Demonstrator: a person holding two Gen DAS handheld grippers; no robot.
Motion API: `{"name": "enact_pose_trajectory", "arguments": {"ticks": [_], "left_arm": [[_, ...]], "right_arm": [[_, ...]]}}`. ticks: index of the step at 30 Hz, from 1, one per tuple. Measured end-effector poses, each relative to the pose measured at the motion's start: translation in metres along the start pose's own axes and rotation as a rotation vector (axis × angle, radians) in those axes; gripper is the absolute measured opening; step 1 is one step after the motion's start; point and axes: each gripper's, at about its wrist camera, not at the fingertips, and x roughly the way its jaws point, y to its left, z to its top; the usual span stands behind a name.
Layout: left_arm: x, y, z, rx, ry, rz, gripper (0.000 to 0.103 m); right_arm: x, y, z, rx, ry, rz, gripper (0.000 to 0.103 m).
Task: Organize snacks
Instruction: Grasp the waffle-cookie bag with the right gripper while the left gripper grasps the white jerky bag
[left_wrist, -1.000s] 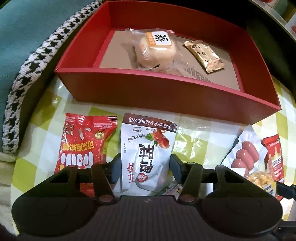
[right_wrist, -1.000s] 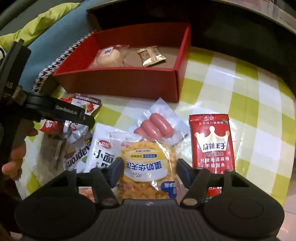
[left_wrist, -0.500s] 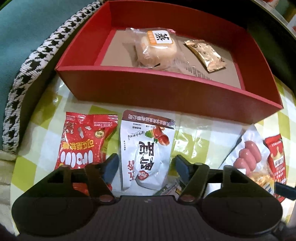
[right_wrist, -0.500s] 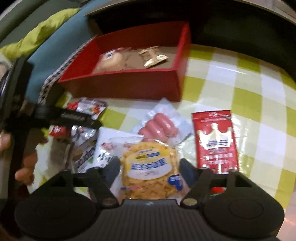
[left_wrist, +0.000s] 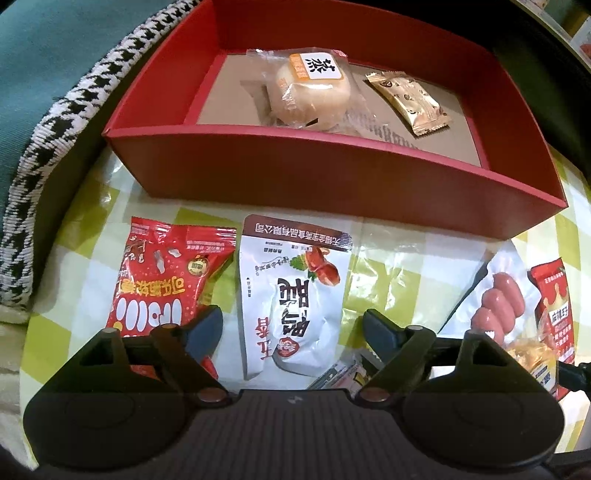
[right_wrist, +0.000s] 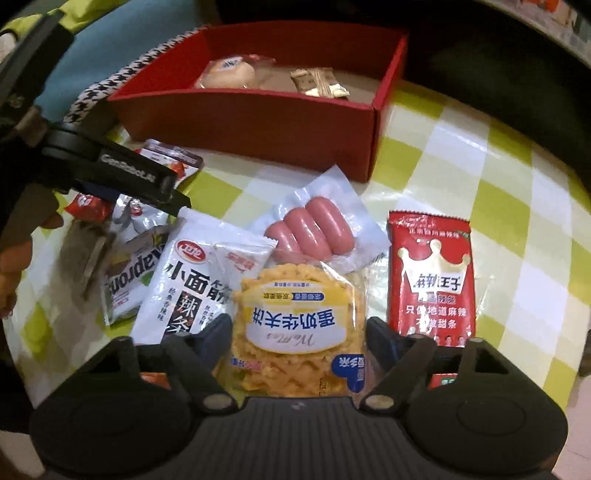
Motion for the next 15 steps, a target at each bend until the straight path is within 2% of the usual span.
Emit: {"name": "enact_pose_trajectory", "arguments": {"ticks": [4,6,8,12,14,15], "left_arm": [[-0.004,0.008,0.003,-0.037,0.005,-0.010,0.071],[-0.005,0.010,0.004,-0.051,0.007,-0.031,0.069],[-0.005,0.009,0.005,-0.040,0.008,-0.037,0.069],[0.000,-0.004,0.003,0.015,-0.003,-0.018,0.082],[0.001,-0.011,-0.001,0.031,-0.016,0.005,0.082],[0.000,-0.014,-0.002,0.036,-0.026,0.028,0.078]], "right_arm": [[-0.012,-0.001,0.000,0.001,-0.032,0.007,0.082],[-0.020,-0.003,0.004,0.011,-0.057,0.013,0.077],[-0.026,-0.006,0.007,0.022,-0.068,0.032,0.073],[-0.022,-0.008,0.007,0.028,-0.051,0.025,0.072],[-0.025,-0.008,0.006,0.032,-0.055,0.033,0.070],[-0.027,-0.009,0.007,0.036,-0.064,0.037,0.070]]}}
